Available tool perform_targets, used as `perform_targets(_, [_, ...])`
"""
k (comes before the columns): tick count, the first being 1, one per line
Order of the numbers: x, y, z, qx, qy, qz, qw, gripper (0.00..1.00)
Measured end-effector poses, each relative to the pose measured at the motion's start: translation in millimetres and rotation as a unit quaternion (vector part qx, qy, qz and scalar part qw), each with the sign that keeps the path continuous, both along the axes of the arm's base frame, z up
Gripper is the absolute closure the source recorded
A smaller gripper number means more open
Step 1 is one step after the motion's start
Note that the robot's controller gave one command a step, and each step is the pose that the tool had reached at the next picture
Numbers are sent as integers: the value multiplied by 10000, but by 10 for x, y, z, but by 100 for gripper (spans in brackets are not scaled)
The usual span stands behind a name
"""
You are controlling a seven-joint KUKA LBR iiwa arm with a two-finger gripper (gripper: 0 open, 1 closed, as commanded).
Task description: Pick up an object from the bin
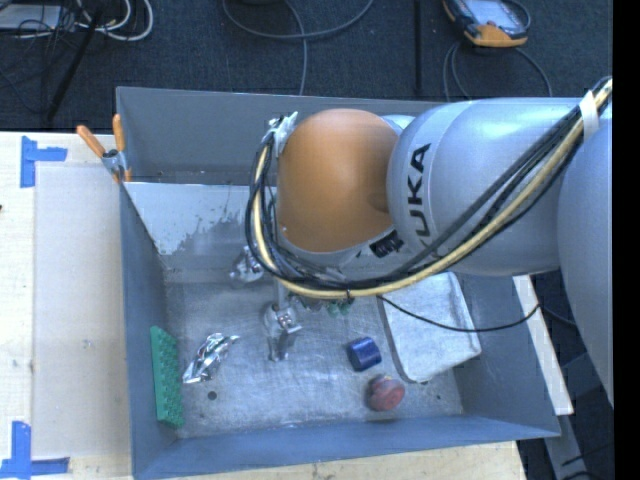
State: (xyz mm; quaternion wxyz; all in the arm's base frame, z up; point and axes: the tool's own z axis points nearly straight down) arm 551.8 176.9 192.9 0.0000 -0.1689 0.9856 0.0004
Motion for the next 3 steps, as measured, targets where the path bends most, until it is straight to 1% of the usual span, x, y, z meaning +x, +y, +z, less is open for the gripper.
perform_targets(1, [-310,233,-1210,11,-40,790,9969,0])
perform_targets(2, [-299,241,-1180,26,-51,773,9970,100])
perform_targets(3, [-343,287,214,9,-40,911,9958,100])
